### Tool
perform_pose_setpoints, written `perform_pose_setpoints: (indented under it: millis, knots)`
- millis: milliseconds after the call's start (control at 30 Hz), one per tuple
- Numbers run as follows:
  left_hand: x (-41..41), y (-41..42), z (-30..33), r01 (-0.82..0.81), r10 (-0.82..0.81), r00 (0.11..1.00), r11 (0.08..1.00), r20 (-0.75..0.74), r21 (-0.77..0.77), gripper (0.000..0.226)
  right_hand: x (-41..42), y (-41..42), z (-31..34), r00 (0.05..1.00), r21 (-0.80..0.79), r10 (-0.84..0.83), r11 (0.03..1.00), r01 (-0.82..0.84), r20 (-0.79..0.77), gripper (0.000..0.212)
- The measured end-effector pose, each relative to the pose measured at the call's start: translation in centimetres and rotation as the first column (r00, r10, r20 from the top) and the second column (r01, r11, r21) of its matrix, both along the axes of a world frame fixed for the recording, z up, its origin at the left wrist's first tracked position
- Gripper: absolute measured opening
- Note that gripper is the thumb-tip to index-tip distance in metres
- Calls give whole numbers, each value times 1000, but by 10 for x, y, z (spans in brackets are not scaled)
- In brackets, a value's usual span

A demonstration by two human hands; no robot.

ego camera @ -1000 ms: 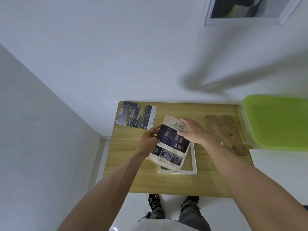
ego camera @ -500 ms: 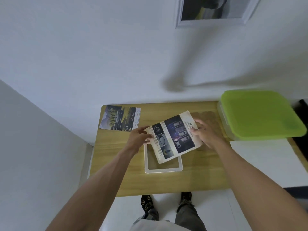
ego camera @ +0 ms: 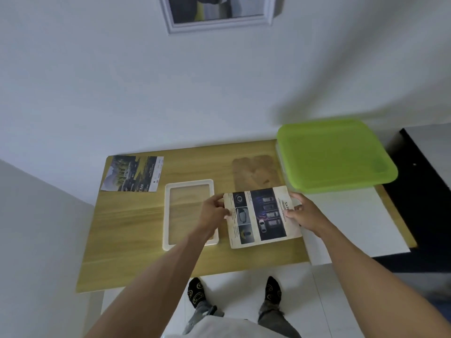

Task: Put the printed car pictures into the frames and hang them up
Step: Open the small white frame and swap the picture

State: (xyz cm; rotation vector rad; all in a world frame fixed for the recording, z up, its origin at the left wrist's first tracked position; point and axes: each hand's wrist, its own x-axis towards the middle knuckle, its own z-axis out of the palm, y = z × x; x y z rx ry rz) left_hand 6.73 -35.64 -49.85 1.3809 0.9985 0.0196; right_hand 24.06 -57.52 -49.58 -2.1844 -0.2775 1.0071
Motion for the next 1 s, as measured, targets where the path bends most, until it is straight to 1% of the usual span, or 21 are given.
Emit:
perform_pose_setpoints:
  millis: [100, 233, 367, 433, 533, 667, 900, 1000]
  knots:
    - [24, -46, -8, 63, -63, 998, 998, -20, 0, 52, 22, -49, -8, 1000, -57, 9, 998, -10, -22, 61]
    - [65, -97, -18, 92, -92, 995, 996, -33, 6, 52, 54, -107, -16, 1000, -101, -16, 995, 15, -14, 61]
    - [97, -128, -41, 152, -150, 988, 986, -35, 70, 52, 77, -144, -20, 999, -120, -46, 992, 49, 22, 61]
    - [110, -140, -52, 157, -154, 987, 984, -48, 83, 49, 86, -156, -22, 998, -124, -57, 990, 61, 42, 61]
    - [124, -157, -40, 133, -126, 989, 986, -74, 97, 44, 97, -166, -22, 996, -142, -37, 989, 48, 81, 59]
    - [134, -169, -26, 147, -130, 986, 975, -105, 167, 39, 108, -170, -26, 994, -167, -7, 986, 25, 105, 60]
    - [140, -175, -21, 178, -151, 980, 955, -128, 238, 40, 117, -168, -32, 984, -231, 66, 973, -27, 163, 64]
    - [143, -178, -23, 216, -181, 974, 929, -139, 300, 41, 122, -167, -35, 974, -258, 94, 965, -39, 206, 64]
